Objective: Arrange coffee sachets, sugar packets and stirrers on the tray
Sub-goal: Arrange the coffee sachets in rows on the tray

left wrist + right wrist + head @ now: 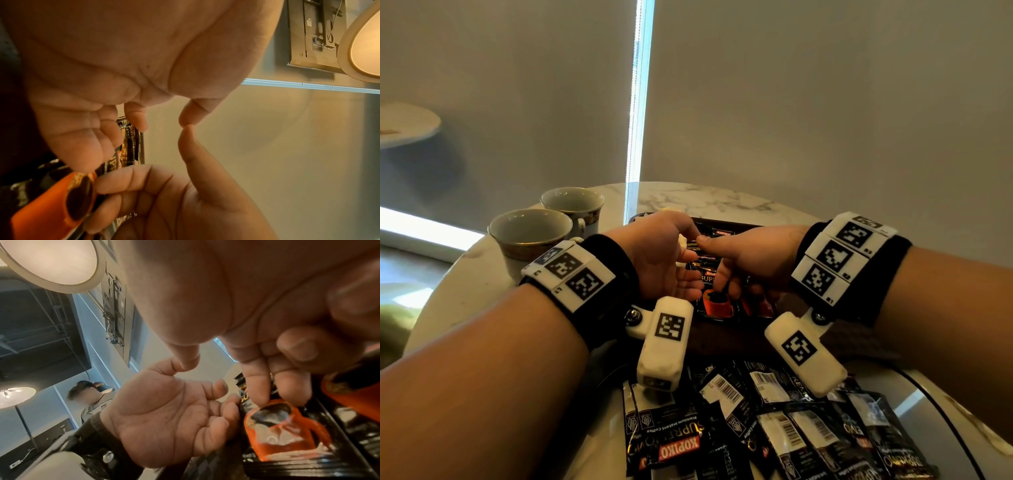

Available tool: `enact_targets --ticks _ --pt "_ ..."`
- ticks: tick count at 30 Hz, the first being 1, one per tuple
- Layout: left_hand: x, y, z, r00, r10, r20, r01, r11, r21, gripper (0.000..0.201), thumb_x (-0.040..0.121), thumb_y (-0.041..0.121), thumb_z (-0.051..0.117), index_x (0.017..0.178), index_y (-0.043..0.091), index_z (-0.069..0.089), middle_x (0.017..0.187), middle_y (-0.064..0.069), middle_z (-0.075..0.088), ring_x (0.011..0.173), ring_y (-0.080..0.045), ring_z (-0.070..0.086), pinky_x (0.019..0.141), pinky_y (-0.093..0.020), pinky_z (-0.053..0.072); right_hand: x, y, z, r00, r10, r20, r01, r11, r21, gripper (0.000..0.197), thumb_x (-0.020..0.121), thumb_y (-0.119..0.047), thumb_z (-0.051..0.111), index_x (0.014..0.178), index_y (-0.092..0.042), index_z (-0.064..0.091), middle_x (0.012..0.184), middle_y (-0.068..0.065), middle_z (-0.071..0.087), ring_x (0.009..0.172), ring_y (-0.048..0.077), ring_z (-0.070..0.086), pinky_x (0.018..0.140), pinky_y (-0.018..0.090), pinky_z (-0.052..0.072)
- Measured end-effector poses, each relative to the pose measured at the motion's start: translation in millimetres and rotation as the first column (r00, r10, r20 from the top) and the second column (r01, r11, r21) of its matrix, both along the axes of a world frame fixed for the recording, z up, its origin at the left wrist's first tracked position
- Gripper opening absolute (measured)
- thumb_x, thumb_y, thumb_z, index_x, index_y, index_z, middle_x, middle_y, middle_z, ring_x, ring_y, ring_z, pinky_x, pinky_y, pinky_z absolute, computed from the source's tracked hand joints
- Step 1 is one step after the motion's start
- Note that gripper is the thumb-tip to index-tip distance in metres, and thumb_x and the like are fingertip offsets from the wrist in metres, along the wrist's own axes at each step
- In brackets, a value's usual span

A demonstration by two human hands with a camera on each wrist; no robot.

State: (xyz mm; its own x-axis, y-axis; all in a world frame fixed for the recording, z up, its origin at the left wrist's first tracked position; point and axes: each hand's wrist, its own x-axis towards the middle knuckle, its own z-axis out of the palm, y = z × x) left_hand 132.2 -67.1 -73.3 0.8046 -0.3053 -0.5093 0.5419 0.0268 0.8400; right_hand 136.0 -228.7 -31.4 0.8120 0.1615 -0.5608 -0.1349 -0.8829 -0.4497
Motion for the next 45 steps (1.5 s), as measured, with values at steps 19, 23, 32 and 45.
enact_targets --ticks 19,23,32,45 --pt "0 3 0 1.000 -0.009 0.000 0.009 1.000 -0.014 0.038 0.065 0.032 0.058 0.093 0.008 0.051 0.091 -0.016 0.055 0.086 -0.032 0.063 0.062 -0.037 0.060 25 -50 0 0.882 -0.432 -0.188 0.470 0.788 0.397 0.087 0.089 -0.080 0.037 0.138 -0.008 0.041 0.158 0.035 0.019 0.147 0.051 0.019 0.113 0.067 0.022" --pt "-1 2 1 1.000 -0.003 -0.006 0.003 1.000 -0.017 0.029 0.077 0.031 0.055 0.092 0.006 0.052 0.089 -0.017 0.057 0.086 -0.033 0.064 0.069 -0.040 0.057 31 -44 -3 0.888 -0.413 -0.201 0.459 0.794 0.398 0.082 0.089 -0.079 0.038 0.118 -0.003 0.050 0.159 0.031 0.022 0.147 0.049 0.020 0.114 0.067 0.023" --pt "0 6 7 0.998 0.041 0.037 -0.037 0.994 -0.105 0.024 0.069 0.031 0.052 0.083 0.012 0.051 0.077 -0.008 0.054 0.069 -0.022 0.056 0.065 -0.031 0.047 24 -49 8 0.926 -0.372 -0.065 0.371 0.864 0.341 0.085 0.091 -0.078 0.035 0.141 -0.011 0.043 0.153 0.032 0.031 0.143 0.048 0.028 0.109 0.063 0.030" --pt "-15 -4 10 0.935 0.320 0.153 -0.243 0.892 -0.382 0.019 0.064 0.026 0.052 0.079 0.016 0.048 0.073 0.000 0.050 0.060 -0.014 0.052 0.057 -0.024 0.044 -72 -123 13 0.962 0.267 0.055 -0.247 0.939 -0.241 0.018 0.088 -0.022 0.074 0.106 -0.023 0.071 0.087 -0.001 0.072 0.071 0.008 0.067 0.073 0.032 0.057"
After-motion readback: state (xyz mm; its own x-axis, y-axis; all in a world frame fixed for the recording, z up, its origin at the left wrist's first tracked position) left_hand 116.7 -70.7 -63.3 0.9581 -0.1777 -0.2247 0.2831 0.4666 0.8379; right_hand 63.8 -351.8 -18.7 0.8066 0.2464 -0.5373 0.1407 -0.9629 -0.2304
